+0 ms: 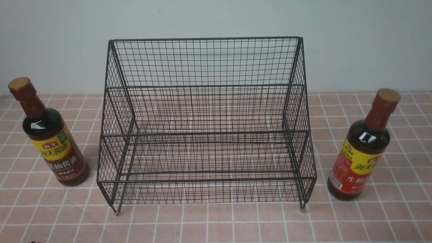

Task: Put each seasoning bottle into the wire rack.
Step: Use the right arm to grab the condiment bottle closest to it

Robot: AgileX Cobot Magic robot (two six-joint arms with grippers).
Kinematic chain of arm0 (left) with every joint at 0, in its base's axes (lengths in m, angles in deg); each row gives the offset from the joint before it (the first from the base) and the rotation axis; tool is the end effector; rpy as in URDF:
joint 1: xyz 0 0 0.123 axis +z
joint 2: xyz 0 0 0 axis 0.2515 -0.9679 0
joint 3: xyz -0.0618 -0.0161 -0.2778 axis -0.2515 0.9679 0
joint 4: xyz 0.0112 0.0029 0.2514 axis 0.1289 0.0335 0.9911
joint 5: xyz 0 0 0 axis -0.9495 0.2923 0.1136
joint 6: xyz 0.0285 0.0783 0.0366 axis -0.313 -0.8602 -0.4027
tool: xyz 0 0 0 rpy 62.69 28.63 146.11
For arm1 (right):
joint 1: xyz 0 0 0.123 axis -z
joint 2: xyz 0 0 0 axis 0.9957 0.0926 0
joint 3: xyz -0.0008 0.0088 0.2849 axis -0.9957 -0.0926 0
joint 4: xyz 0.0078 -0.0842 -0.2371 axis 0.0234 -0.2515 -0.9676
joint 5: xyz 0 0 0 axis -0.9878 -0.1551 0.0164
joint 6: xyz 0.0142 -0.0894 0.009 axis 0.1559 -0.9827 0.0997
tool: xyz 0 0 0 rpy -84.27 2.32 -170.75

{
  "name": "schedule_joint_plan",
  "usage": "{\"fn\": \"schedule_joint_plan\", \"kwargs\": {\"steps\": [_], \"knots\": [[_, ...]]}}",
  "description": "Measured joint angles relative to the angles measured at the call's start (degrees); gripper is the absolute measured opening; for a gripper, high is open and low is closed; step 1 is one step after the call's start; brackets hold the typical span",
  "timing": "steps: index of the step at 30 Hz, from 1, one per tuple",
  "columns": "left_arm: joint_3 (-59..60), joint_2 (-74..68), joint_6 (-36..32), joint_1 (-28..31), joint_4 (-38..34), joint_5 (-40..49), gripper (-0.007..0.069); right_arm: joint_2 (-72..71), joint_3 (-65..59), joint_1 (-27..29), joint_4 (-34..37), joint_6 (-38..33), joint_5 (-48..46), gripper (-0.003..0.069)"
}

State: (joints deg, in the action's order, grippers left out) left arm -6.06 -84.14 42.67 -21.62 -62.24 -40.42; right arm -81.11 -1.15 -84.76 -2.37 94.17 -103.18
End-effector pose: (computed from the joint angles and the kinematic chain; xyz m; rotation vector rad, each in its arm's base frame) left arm 0.0517 -0.0086 0.1716 0.2163 1.8613 -0.0444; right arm 0.0521 -0.0036 0.1730 0.0556 1.8726 -0.0151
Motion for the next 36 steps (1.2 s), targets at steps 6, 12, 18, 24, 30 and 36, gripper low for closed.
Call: {"fn": "schedule_joint_plan", "kwargs": {"steps": [6, 12, 18, 24, 30, 36], "knots": [[0.0, 0.0, 0.0, 0.0, 0.0, 0.0, -0.0007, 0.0, 0.0, 0.0, 0.0, 0.0, 0.0, -0.0014], [0.0, 0.0, 0.0, 0.0, 0.0, 0.0, -0.0007, 0.0, 0.0, 0.0, 0.0, 0.0, 0.0, -0.0014], [0.0, 0.0, 0.0, 0.0, 0.0, 0.0, -0.0007, 0.0, 0.0, 0.0, 0.0, 0.0, 0.0, -0.0014], [0.0, 0.0, 0.0, 0.0, 0.0, 0.0, -0.0007, 0.0, 0.0, 0.0, 0.0, 0.0, 0.0, -0.0014], [0.0, 0.0, 0.0, 0.0, 0.0, 0.0, -0.0007, 0.0, -0.4, 0.0, 0.0, 0.0, 3.4, -0.0014], [0.0, 0.0, 0.0, 0.0, 0.0, 0.0, -0.0007, 0.0, -0.6, 0.0, 0.0, 0.8, 20.9, -0.0014]]}}
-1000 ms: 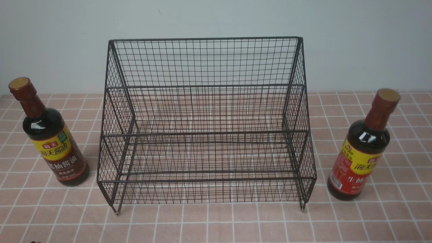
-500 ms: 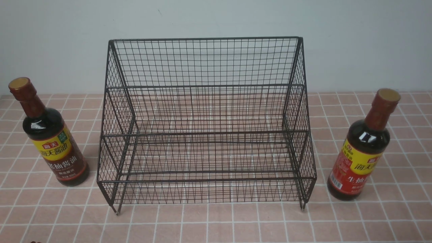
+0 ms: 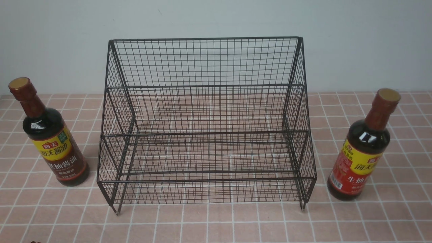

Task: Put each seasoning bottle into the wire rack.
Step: Use the right arm to grab the condiment bottle closest to it

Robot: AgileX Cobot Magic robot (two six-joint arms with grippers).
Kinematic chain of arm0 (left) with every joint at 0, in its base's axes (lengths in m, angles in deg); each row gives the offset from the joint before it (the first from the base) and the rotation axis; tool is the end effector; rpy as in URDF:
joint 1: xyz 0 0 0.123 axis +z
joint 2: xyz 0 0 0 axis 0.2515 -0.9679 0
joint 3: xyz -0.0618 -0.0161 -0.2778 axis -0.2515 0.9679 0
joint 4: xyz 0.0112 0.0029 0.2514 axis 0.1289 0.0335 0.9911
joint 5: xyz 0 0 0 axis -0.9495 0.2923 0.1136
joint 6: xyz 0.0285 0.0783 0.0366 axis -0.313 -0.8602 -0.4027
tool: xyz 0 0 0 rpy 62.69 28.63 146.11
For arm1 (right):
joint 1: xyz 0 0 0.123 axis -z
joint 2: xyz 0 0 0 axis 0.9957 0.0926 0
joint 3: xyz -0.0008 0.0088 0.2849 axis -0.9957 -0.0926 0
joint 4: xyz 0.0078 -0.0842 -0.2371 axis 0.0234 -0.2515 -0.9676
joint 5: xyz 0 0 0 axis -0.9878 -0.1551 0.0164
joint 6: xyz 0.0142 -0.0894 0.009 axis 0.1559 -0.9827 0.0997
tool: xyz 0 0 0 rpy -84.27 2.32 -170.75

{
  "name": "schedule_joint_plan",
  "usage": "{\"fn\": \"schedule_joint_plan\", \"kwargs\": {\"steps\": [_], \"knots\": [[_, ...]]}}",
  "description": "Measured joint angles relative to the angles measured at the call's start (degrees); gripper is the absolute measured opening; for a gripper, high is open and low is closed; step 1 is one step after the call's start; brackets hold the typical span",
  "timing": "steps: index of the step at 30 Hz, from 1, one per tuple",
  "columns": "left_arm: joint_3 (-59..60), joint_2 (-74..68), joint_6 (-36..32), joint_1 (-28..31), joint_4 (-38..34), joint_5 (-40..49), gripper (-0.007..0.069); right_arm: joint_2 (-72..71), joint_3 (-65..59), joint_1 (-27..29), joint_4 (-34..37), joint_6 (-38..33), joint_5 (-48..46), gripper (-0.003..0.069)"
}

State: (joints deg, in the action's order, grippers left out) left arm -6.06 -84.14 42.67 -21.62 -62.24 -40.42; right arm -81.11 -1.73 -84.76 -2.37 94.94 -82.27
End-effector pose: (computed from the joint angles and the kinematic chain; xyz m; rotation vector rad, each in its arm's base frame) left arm 0.0517 -0.0086 0.1716 0.2163 1.8613 -0.0444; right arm 0.0566 -0.0001 0.2022 0.0289 1.5205 0.0289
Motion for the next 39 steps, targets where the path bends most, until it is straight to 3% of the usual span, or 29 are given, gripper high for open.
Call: {"fn": "schedule_joint_plan", "kwargs": {"steps": [4, 15, 19, 26, 33, 39], "knots": [[0.0, 0.0, 0.0, 0.0, 0.0, 0.0, -0.0007, 0.0, 0.0, 0.0, -0.1, 3.0, 10.1, -0.0014], [0.0, 0.0, 0.0, 0.0, 0.0, 0.0, -0.0007, 0.0, 0.0, 0.0, -0.8, 3.8, 11.8, -0.0014], [0.0, 0.0, 0.0, 0.0, 0.0, 0.0, -0.0007, 0.0, 0.0, 0.0, 2.5, 9.6, 14.3, -0.0014], [0.0, 0.0, 0.0, 0.0, 0.0, 0.0, -0.0007, 0.0, 0.1, 0.0, 6.1, 18.3, 27.6, -0.0014], [0.0, 0.0, 0.0, 0.0, 0.0, 0.0, -0.0007, 1.6, 7.6, 0.0, 1.9, 18.5, 16.2, -0.0014], [0.0, 0.0, 0.0, 0.0, 0.0, 0.0, -0.0007, 14.0, 15.4, -0.1, -4.7, 22.1, 3.9, -0.0008]]}}
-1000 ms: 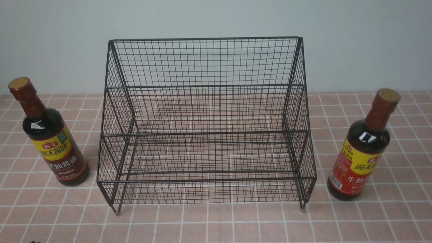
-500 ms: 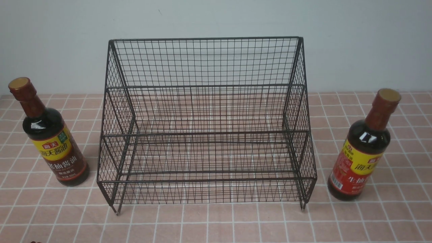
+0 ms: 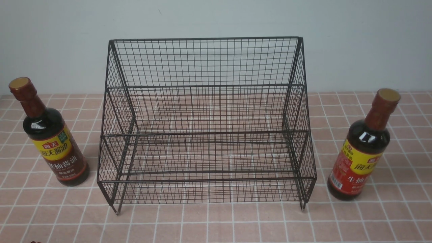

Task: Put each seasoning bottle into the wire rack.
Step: Use the right arm to grab the condiment bottle closest to it

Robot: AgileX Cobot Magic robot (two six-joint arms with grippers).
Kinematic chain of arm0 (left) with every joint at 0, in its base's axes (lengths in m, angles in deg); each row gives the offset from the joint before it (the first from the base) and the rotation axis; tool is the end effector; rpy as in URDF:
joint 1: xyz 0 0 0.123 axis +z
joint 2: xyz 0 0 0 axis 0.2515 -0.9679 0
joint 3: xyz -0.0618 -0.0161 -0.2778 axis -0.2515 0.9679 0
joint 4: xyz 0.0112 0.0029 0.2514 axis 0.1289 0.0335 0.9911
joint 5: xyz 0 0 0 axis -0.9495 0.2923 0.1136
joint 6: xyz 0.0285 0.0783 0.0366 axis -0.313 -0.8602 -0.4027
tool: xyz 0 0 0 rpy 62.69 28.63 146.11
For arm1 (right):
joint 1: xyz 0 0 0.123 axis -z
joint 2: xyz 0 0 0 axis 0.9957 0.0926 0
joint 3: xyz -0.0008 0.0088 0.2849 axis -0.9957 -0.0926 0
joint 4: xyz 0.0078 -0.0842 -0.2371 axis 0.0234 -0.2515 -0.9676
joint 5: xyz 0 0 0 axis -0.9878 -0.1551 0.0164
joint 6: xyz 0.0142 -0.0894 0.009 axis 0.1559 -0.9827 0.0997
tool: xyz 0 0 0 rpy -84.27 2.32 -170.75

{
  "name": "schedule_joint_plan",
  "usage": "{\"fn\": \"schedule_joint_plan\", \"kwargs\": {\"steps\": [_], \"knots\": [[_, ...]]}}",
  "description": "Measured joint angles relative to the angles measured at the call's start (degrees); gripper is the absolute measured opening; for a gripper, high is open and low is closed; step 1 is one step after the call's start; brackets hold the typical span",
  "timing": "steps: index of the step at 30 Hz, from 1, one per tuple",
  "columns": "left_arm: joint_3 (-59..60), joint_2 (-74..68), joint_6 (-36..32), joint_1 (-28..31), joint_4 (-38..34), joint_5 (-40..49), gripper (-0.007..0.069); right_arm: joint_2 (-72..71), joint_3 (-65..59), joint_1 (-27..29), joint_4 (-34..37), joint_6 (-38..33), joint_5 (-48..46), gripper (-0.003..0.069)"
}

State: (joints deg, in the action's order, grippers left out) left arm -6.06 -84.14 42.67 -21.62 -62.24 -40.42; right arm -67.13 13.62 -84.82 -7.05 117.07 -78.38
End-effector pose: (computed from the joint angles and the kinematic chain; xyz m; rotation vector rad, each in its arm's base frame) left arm 0.0517 -0.0086 0.1716 0.2163 1.8613 -0.0444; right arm 0.0717 0.0010 0.2836 0.2353 1.4167 0.2894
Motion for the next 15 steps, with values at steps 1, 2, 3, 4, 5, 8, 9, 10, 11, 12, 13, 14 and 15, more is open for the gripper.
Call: {"fn": "schedule_joint_plan", "kwargs": {"steps": [1, 2, 3, 4, 5, 8, 9, 10, 11, 12, 13, 14, 15], "knots": [[0.0, 0.0, 0.0, 0.0, 0.0, 0.0, -0.0007, 2.9, 1.2, 0.0, -0.6, 0.5, -1.0, -0.0008], [0.0, 0.0, 0.0, 0.0, 0.0, 0.0, -0.0007, 3.4, 1.5, 0.0, -0.9, 0.5, -1.1, -0.0008], [0.0, 0.0, 0.0, 0.0, 0.0, 0.0, -0.0007, 6.8, 2.9, -0.2, -1.8, 0.7, -1.8, -0.0006], [0.0, 0.0, 0.0, 0.0, 0.0, 0.0, -0.0007, 9.3, 4.0, -0.5, -2.6, 0.7, -2.1, -0.0003], [0.0, 0.0, 0.0, 0.0, 0.0, 0.0, -0.0007, 11.8, 5.2, -0.8, -3.5, 0.8, -2.3, -0.0001], [0.0, 0.0, 0.0, 0.0, 0.0, 0.0, -0.0007, 18.3, 8.0, -1.6, -6.3, 0.8, -2.3, 0.0006], [0.0, 0.0, 0.0, 0.0, 0.0, 0.0, -0.0007, 20.7, 9.0, -2.1, -7.4, 0.8, -2.3, 0.0015], [0.0, 0.0, 0.0, 0.0, 0.0, 0.0, -0.0007, 22.9, 10.1, -2.4, -8.0, 0.8, -2.3, 0.0022], [0.0, 0.0, 0.0, 0.0, 0.0, 0.0, -0.0007, 25.4, 11.4, -3.0, -8.6, 0.8, -2.3, 0.0038], [0.0, 0.0, 0.0, 0.0, 0.0, 0.0, -0.0007, 26.9, 12.2, -3.4, -8.7, 0.8, -2.3, 0.0055], [0.0, 0.0, 0.0, 0.0, 0.0, 0.0, -0.0007, 27.6, 12.6, -3.7, -8.8, 0.9, -2.3, 0.0058], [0.0, 0.0, 0.0, 0.0, 0.0, 0.0, -0.0007, 29.7, 13.9, -4.3, -8.9, 1.0, -2.3, 0.0083], [0.0, 0.0, 0.0, 0.0, 0.0, 0.0, -0.0007, 32.0, 15.5, -5.4, -9.1, 1.0, -2.1, 0.0125]]}}
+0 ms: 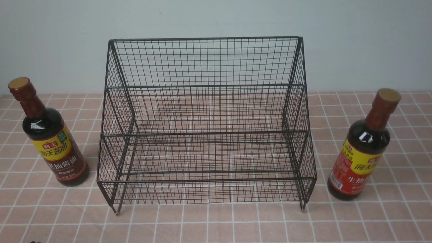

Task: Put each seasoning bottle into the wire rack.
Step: Use the right arm to grab the condiment bottle closest to it

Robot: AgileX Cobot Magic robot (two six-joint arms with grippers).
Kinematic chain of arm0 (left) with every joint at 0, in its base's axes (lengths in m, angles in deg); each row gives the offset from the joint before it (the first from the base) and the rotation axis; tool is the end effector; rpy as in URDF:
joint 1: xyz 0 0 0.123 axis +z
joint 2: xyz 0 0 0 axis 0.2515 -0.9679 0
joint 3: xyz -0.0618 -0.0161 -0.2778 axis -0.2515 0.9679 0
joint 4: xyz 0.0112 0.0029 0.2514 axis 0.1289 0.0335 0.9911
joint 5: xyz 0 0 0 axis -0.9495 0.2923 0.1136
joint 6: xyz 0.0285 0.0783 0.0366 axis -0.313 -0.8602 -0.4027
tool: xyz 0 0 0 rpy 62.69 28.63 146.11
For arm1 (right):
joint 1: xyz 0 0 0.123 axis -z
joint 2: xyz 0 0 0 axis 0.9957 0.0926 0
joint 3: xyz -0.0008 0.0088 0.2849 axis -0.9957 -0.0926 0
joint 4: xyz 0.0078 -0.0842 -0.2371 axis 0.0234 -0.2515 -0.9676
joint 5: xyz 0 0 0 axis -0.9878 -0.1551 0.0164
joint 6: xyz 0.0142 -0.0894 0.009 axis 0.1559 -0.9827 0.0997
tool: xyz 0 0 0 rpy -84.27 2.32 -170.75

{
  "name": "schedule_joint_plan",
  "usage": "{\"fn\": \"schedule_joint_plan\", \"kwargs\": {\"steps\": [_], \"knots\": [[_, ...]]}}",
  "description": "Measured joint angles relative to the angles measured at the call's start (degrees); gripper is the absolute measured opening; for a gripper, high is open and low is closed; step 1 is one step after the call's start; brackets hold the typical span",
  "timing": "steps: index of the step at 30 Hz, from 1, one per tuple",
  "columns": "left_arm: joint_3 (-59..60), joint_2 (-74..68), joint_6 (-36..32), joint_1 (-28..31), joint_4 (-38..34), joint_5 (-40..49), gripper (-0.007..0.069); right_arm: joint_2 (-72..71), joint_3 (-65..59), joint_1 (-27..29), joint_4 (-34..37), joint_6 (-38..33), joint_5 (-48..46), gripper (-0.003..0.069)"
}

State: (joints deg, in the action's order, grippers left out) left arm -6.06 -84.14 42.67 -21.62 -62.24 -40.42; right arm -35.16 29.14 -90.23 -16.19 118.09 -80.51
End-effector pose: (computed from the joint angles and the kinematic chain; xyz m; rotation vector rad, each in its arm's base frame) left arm 0.0517 -0.0086 0.1716 0.2163 1.8613 -0.0444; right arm 0.1676 0.0166 0.3076 0.0880 1.7568 0.2192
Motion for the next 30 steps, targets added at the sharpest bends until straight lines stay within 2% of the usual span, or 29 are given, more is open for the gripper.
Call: {"fn": "schedule_joint_plan", "kwargs": {"steps": [2, 3, 5, 6, 8, 14, 21, 24, 25, 27, 28, 30], "knots": [[0.0, 0.0, 0.0, 0.0, 0.0, 0.0, -0.0007, 1.6, 1.1, -0.7, -0.1, 0.0, 0.3, 0.0156], [0.0, 0.0, 0.0, 0.0, 0.0, 0.0, -0.0007, 4.1, 2.9, -1.9, -0.3, 0.0, 1.1, 0.0205], [0.0, 0.0, 0.0, 0.0, 0.0, 0.0, -0.0007, 6.1, 4.1, -2.7, -0.3, 0.0, 1.7, 0.0251], [0.0, 0.0, 0.0, 0.0, 0.0, 0.0, -0.0007, 8.7, 5.5, -3.6, -0.3, 0.0, 2.9, 0.0311], [0.0, 0.0, 0.0, 0.0, 0.0, 0.0, -0.0007, 12.2, 7.2, -4.2, -0.3, 0.1, 3.9, 0.0388], [0.0, 0.0, 0.0, 0.0, 0.0, 0.0, -0.0007, 19.7, 9.6, -4.2, -0.4, 0.1, 4.2, 0.0517], [0.0, 0.0, 0.0, 0.0, 0.0, 0.0, -0.0007, 24.9, 9.8, -4.2, -0.6, 0.2, 3.6, 0.0535], [0.0, 0.0, 0.0, 0.0, 0.0, 0.0, -0.0007, 26.1, 9.8, -4.2, -1.1, 0.2, 3.0, 0.0506], [0.0, 0.0, 0.0, 0.0, 0.0, 0.0, -0.0007, 26.4, 9.8, -4.2, -1.8, 0.2, 2.7, 0.0443], [0.0, 0.0, 0.0, 0.0, 0.0, 0.0, -0.0007, 26.4, 9.8, -4.2, -2.6, 0.0, 2.7, 0.0374], [0.0, 0.0, 0.0, 0.0, 0.0, 0.0, -0.0007, 26.4, 9.8, -4.2, -3.8, -0.8, 2.8, 0.0275], [0.0, 0.0, 0.0, 0.0, 0.0, 0.0, -0.0007, 26.4, 9.9, -4.2, -5.6, -1.7, 2.9, 0.0276]]}}
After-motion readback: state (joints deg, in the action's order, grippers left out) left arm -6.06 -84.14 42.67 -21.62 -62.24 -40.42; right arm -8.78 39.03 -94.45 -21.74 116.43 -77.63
